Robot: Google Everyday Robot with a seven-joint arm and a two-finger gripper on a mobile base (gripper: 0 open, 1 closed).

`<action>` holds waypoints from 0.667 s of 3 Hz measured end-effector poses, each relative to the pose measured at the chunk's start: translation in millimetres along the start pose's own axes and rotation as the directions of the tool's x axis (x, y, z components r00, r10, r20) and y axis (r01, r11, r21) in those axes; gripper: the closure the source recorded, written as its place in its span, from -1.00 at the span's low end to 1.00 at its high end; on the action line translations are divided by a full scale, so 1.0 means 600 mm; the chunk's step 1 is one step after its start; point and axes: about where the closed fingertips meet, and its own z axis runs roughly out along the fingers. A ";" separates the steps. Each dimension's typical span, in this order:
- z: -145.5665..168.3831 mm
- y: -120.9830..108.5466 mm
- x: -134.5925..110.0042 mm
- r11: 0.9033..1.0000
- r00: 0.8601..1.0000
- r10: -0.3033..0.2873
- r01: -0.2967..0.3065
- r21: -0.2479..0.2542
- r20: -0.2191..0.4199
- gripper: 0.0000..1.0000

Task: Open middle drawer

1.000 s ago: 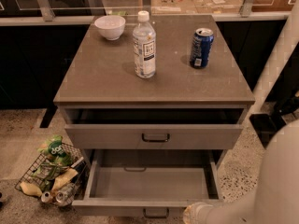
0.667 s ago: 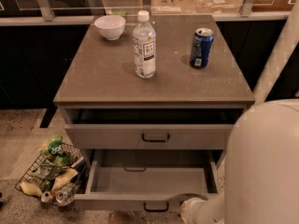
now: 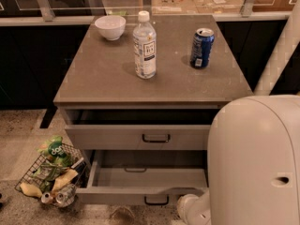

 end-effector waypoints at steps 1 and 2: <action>0.000 -0.020 -0.003 0.999 1.000 0.006 -0.006 0.038 -0.011 1.00; -0.019 -0.061 -0.004 0.995 1.000 -0.017 0.019 0.095 -0.015 1.00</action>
Offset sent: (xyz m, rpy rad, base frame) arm 0.0346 -0.0043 0.0320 -0.0429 -0.1213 -0.0211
